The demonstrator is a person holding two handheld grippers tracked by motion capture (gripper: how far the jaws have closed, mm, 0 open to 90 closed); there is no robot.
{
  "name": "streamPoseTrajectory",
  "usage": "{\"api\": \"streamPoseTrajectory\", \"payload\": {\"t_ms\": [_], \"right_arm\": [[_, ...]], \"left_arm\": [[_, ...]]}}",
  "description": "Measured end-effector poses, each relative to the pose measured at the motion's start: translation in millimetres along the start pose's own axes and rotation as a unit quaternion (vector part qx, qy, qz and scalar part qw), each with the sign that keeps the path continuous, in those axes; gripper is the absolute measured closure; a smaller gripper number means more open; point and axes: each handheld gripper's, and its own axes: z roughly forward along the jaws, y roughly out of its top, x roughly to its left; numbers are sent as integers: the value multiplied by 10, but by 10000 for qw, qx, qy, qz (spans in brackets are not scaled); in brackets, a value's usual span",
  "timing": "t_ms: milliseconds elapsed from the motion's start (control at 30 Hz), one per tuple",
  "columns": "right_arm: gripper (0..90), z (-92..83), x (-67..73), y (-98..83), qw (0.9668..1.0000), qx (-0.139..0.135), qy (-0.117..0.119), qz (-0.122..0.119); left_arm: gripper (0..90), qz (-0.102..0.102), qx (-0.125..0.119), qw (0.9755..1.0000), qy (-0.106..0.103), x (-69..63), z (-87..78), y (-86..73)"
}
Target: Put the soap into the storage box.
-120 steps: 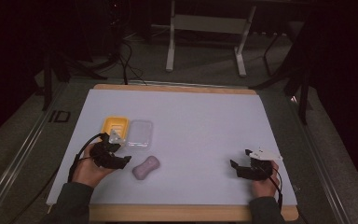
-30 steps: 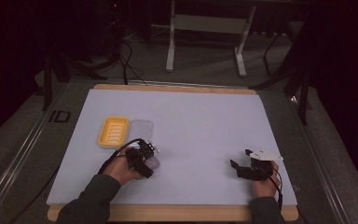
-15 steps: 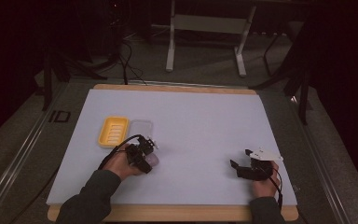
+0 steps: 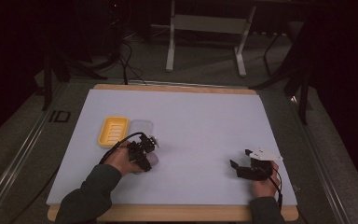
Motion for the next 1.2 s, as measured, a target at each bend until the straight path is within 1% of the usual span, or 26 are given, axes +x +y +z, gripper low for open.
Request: {"api": "streamPoseTrajectory", "payload": {"t_ms": [100,233,500,700,867,1200], "right_arm": [[194,0,0,0,10000,3,0,-3],[194,0,2,0,10000,6,-1,-3],[194,1,4,1,10000,11,0,-10],[194,1,4,1,10000,10,2,-18],[194,1,5,1,10000,7,1,-15],[194,0,4,1,10000,3,1,-17]], "left_arm": [[484,31,94,10000,-6,7,-1,27],[487,46,123,9999,1,2,2,40],[496,123,133,9998,33,-1,-4,44],[497,125,155,9998,35,8,-16,48],[498,137,188,9996,143,5,-27,44],[499,152,197,9996,130,24,-55,46]]}}
